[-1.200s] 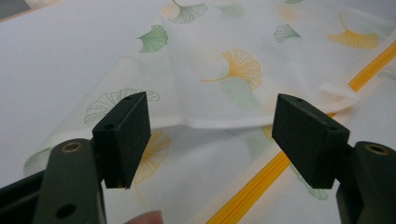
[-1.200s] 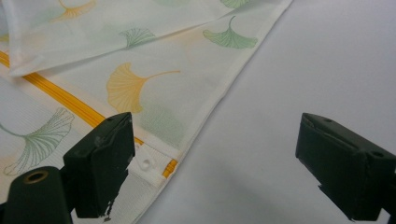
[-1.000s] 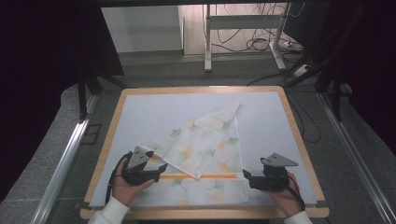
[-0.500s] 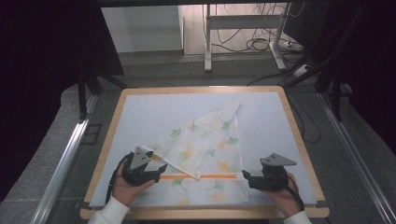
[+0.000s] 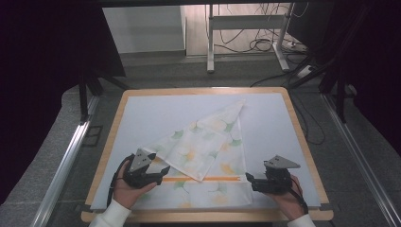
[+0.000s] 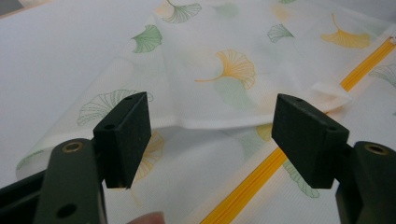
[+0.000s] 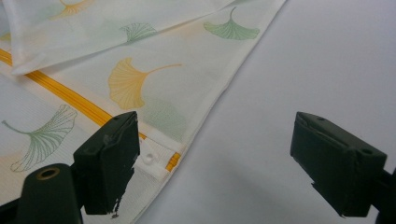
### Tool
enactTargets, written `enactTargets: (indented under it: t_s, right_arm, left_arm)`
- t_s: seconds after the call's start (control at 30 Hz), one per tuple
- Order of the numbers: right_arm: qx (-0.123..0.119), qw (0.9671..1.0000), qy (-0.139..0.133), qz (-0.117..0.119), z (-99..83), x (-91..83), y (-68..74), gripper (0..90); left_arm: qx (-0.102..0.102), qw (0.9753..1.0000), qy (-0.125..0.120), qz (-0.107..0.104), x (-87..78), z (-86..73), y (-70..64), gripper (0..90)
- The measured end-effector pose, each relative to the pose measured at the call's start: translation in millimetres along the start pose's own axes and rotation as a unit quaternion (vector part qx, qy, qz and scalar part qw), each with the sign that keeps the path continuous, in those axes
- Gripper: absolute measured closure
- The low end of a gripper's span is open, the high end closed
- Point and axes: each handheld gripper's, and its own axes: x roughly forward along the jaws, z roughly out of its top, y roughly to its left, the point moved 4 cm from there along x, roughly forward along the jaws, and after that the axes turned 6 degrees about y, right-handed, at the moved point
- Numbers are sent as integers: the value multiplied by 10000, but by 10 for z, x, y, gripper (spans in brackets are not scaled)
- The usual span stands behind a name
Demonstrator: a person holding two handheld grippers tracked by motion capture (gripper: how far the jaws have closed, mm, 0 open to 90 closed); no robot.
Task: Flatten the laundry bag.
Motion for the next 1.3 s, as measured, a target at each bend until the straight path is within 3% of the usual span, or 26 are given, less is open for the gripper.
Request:
enactTargets:
  t_s: [0.63, 1.0, 1.3]
  right_arm:
    - [-125, 9999, 82, 79, -4, 43, 50, 165]
    - [-110, 9998, 116, 154, 1, 58, 81, 185]
    - [-154, 9996, 175, 173, 0, 80, 111, 188]
  left_arm:
    - [64, 9994, -60, -320, -42, 239, -57, 281]
    - [276, 9980, -77, -566, 46, 431, -218, 282]
    - [257, 9958, 61, -878, 247, 546, -354, 285]
